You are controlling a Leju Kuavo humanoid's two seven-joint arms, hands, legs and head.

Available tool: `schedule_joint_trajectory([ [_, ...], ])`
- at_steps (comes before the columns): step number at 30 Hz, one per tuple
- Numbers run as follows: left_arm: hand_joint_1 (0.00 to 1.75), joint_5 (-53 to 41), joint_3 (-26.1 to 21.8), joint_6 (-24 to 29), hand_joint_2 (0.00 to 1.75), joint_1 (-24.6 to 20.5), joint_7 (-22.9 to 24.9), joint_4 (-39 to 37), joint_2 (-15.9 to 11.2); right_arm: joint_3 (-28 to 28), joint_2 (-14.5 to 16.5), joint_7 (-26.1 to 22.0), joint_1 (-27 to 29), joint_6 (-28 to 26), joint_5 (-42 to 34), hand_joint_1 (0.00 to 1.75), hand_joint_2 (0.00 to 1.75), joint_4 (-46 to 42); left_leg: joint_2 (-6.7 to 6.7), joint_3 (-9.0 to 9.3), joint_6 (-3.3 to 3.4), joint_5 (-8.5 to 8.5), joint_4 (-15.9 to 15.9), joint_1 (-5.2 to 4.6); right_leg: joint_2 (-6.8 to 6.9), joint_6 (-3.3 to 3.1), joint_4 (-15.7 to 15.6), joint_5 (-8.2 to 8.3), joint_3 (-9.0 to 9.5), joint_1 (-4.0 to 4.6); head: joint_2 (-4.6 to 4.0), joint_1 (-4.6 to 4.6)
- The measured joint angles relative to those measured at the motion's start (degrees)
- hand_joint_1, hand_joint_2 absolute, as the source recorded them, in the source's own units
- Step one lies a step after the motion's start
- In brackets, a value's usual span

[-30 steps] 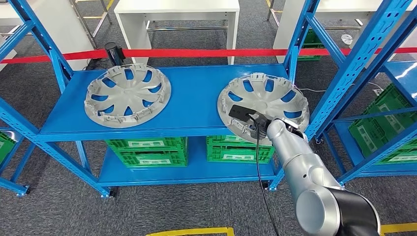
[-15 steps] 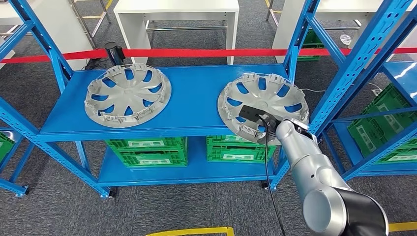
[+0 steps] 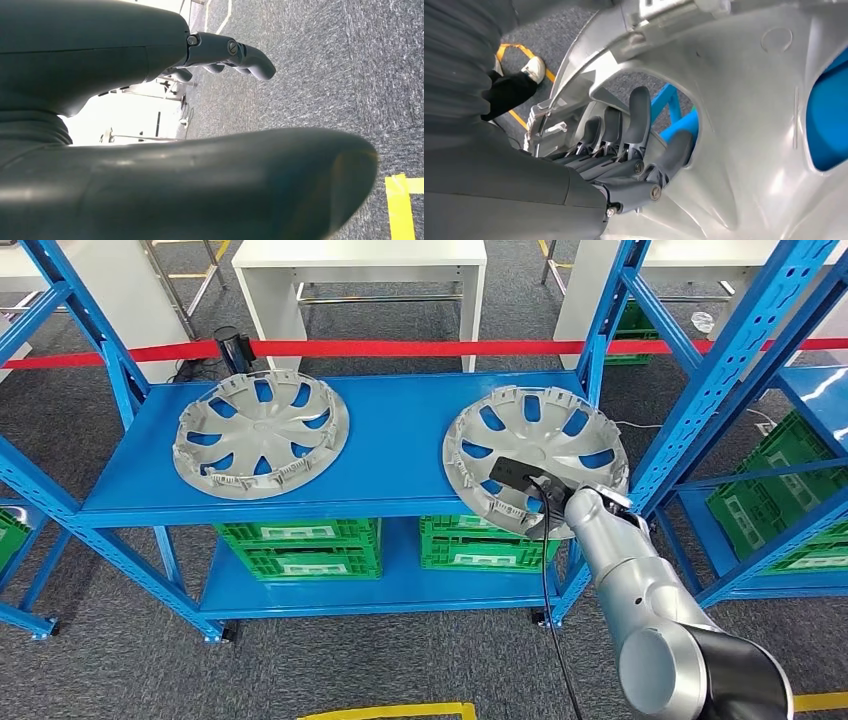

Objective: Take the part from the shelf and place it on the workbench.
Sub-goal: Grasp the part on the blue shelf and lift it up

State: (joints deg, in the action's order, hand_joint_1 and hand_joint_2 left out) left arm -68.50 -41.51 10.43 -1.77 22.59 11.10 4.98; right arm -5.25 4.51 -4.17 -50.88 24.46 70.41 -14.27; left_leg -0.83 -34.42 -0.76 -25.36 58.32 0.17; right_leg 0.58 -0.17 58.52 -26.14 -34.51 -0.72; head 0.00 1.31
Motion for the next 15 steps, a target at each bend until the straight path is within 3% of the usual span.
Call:
schedule_joint_trajectory([
  [15, 0.00, 0.00, -0.21, 0.28, 0.00, -0.03, -0.56, -0.09, -0.06, 0.00, -1.09, 0.49, 0.12, 0.23, -0.60, 1.75, 1.75, 0.00, 0.00, 0.12, 0.23, 0.09, 0.01, -0.01, 0.02, 0.06, -0.06, -0.03, 0.20, -0.02, 0.00, 0.02],
])
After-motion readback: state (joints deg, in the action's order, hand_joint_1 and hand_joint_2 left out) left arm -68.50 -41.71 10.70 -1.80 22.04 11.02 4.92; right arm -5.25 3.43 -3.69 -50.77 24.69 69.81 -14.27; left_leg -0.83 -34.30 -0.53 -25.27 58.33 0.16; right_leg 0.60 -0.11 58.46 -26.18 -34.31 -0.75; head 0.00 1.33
